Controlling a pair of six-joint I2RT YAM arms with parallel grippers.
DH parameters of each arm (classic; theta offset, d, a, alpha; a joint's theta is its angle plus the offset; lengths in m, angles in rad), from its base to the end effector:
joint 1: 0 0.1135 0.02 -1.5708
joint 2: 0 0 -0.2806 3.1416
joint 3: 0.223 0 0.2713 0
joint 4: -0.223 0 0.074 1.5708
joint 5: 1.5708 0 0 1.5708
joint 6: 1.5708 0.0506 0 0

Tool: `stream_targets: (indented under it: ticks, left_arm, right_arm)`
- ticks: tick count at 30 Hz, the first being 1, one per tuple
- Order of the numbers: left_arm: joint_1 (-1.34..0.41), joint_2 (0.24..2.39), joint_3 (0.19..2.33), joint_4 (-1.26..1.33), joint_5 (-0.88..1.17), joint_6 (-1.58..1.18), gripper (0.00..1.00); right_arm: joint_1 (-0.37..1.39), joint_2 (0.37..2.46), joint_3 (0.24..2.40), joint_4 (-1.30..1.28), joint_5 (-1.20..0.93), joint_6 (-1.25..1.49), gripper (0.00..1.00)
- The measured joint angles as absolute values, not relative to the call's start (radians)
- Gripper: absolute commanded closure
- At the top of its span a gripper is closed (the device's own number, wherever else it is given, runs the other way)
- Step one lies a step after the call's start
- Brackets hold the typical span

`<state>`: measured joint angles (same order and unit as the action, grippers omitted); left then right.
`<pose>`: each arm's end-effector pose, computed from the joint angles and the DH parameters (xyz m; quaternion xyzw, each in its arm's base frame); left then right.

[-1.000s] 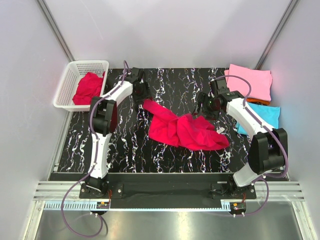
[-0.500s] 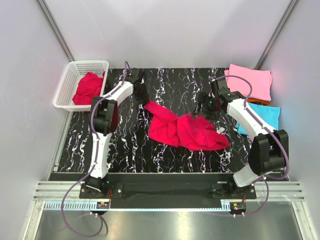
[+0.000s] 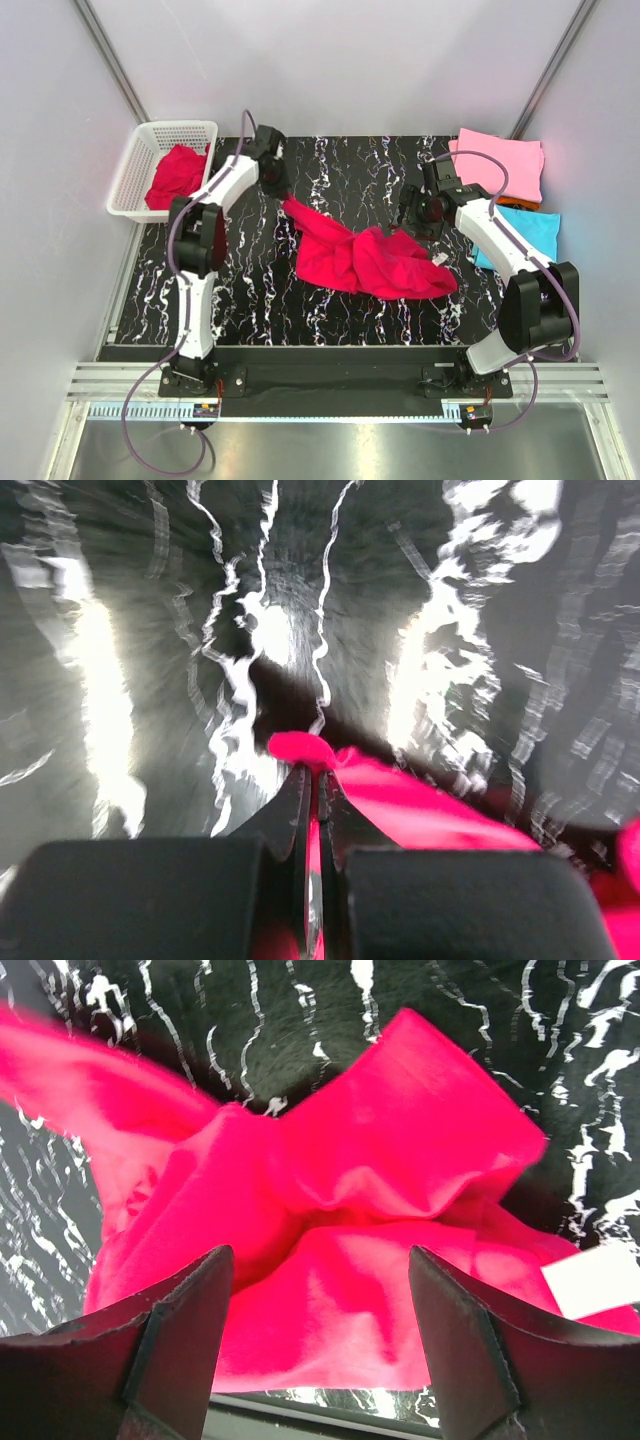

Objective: Fold and stack the t-shirts
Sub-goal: Flatten the tshirt out

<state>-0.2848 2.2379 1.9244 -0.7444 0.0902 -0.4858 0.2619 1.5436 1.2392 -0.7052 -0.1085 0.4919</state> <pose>0.5024 -0.1518 0.2010 -0.0856 0.9626 -0.1357 0.2184 0.3356 0.0956 0.2667 0.0952 0.9549 0.1502 0.2379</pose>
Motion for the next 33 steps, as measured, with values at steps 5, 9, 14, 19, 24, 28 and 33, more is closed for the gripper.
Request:
stream_targets:
  ticks: [5,9,14,19,24,28,33]
  left_arm:
    - [-0.250,2.017,1.967,-0.798,0.071,-0.455,1.00]
    - [-0.205,1.821,2.032,-0.799,0.075,-0.443,1.00]
    - [-0.176,1.660,2.047,-0.796,0.091,-0.432,1.00]
    - [-0.181,1.614,2.007,-0.812,0.126,-0.418,1.00]
    - [-0.180,1.609,1.936,-0.853,0.167,-0.414,1.00]
    - [-0.179,1.607,1.941,-0.874,0.233,-0.402,1.00]
    - [-0.192,1.608,2.000,-0.892,0.336,-0.376,1.00]
  right_arm:
    - [0.262,1.545,1.235,-0.709,-0.070,0.506,0.23]
    - [0.262,1.568,1.235,-0.711,-0.054,0.509,0.23]
    - [0.262,1.654,1.250,-0.720,-0.043,0.509,0.24]
    - [0.264,1.753,1.318,-0.722,-0.060,0.506,0.25]
    - [0.299,1.839,1.430,-0.713,-0.102,0.493,0.26]
    - [0.339,1.926,1.524,-0.694,-0.141,0.482,0.26]
    - [0.355,2.054,1.635,-0.678,-0.187,0.471,0.26]
